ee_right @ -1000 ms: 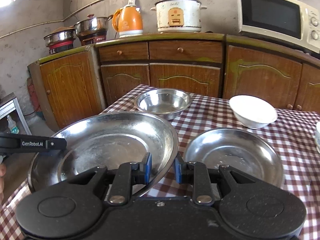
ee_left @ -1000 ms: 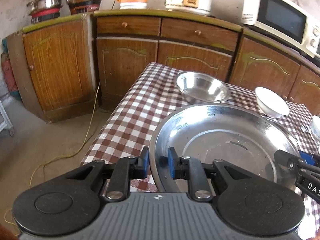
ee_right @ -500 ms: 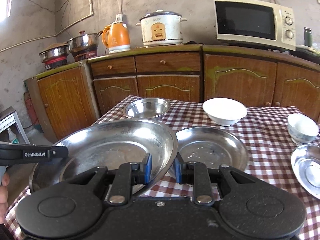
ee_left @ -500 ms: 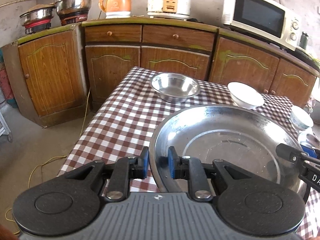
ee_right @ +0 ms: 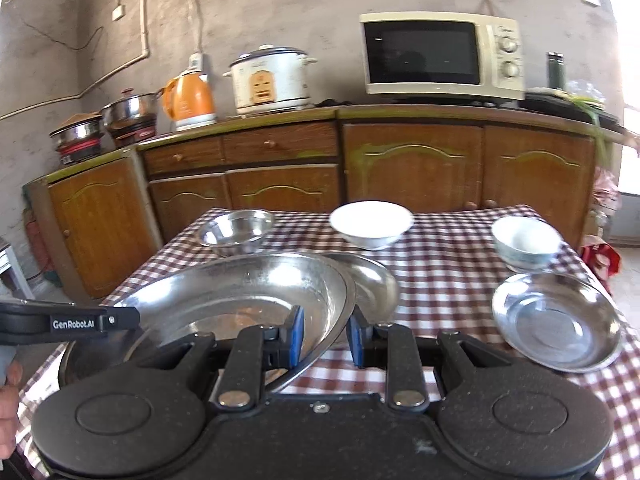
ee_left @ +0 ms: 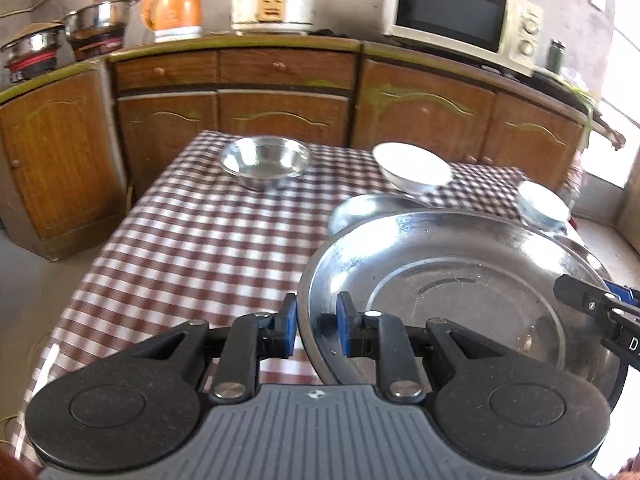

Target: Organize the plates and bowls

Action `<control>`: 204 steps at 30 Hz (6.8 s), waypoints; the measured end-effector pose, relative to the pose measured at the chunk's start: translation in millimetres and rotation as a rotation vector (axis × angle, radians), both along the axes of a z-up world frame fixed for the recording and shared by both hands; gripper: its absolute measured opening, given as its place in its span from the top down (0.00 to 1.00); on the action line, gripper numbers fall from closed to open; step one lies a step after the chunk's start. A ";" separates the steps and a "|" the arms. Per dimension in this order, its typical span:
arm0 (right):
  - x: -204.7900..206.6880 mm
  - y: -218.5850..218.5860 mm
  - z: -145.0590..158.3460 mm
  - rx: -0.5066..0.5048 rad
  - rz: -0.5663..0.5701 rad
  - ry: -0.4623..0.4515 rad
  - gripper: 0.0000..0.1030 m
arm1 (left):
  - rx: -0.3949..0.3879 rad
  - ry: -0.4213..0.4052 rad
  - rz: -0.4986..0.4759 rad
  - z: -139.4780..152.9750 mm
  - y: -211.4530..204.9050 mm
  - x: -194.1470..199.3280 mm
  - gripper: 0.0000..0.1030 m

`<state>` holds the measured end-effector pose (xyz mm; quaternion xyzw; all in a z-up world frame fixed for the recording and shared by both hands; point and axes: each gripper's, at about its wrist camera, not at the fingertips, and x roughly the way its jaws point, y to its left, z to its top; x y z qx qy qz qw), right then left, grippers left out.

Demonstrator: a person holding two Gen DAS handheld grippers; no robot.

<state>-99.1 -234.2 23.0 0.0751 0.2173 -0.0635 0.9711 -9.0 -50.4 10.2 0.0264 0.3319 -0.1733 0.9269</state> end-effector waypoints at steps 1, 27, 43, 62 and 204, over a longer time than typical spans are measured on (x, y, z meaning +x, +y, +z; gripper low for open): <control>-5.8 -5.0 -1.6 0.001 -0.010 0.003 0.70 | -0.003 0.005 -0.008 -2.0 -3.0 -2.1 0.79; -64.7 -69.3 -64.0 0.051 -0.121 0.087 0.70 | 0.052 0.077 -0.136 -58.4 -56.2 -34.5 0.79; -55.7 -70.9 -81.1 0.048 -0.130 0.137 0.70 | 0.086 0.112 -0.131 -75.4 -61.8 -29.5 0.78; -49.3 -72.3 -90.4 0.053 -0.124 0.190 0.71 | 0.104 0.150 -0.132 -86.1 -62.1 -22.9 0.78; 27.8 -360.0 -93.3 0.129 -0.404 0.180 0.12 | 0.214 0.148 -0.106 -75.0 -319.9 60.0 0.08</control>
